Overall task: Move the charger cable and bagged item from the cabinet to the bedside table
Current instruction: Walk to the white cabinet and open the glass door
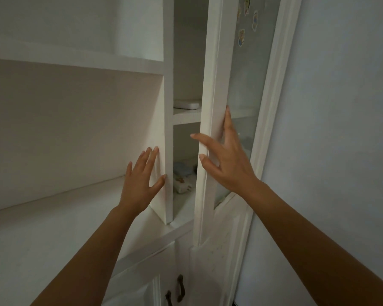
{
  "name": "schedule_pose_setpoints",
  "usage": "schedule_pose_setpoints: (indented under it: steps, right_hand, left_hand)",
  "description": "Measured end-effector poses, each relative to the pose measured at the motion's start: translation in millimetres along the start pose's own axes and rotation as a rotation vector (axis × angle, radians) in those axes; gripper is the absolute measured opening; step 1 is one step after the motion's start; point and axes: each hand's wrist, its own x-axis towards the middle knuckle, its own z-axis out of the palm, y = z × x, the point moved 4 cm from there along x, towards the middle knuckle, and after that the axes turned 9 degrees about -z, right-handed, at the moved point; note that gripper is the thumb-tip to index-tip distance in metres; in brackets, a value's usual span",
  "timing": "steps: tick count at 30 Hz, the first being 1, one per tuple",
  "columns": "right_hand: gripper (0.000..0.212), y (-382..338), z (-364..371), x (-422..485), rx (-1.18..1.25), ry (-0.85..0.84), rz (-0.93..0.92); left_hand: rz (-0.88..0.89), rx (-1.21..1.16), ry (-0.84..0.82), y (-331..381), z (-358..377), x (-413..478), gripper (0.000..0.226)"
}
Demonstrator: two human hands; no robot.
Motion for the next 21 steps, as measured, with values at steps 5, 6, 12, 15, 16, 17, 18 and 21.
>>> schedule_pose_setpoints:
  steps: [5,6,12,15,16,17,18,21]
  right_hand:
    - [0.032,3,-21,-13,-0.045,-0.024,-0.017]
    - [0.033,3,-25,-15,-0.057,-0.033,-0.017]
    - [0.035,10,-50,-29,-0.129,-0.076,-0.031]
    - [0.036,13,-62,-37,-0.163,-0.098,-0.045]
    - [0.036,14,-66,-40,-0.172,-0.103,-0.049]
    - [0.036,15,-71,-43,-0.178,-0.105,-0.053]
    - [0.037,16,-74,-45,-0.184,-0.104,-0.054]
    - [0.037,19,-85,-54,-0.195,-0.095,-0.045]
  left_hand:
    - [0.053,0.010,0.233,20,-6,-11,0.057]
    - [0.054,-0.006,0.250,25,-5,-12,0.056]
    - [0.159,-0.024,0.276,58,5,-19,0.052]
    - [0.191,0.002,0.183,70,20,-20,0.055]
    - [0.202,0.009,0.155,74,25,-20,0.056]
    - [0.207,0.019,0.135,79,30,-20,0.056]
    - [0.204,0.031,0.121,84,34,-20,0.056]
    - [0.237,0.027,0.109,103,42,-19,0.055]
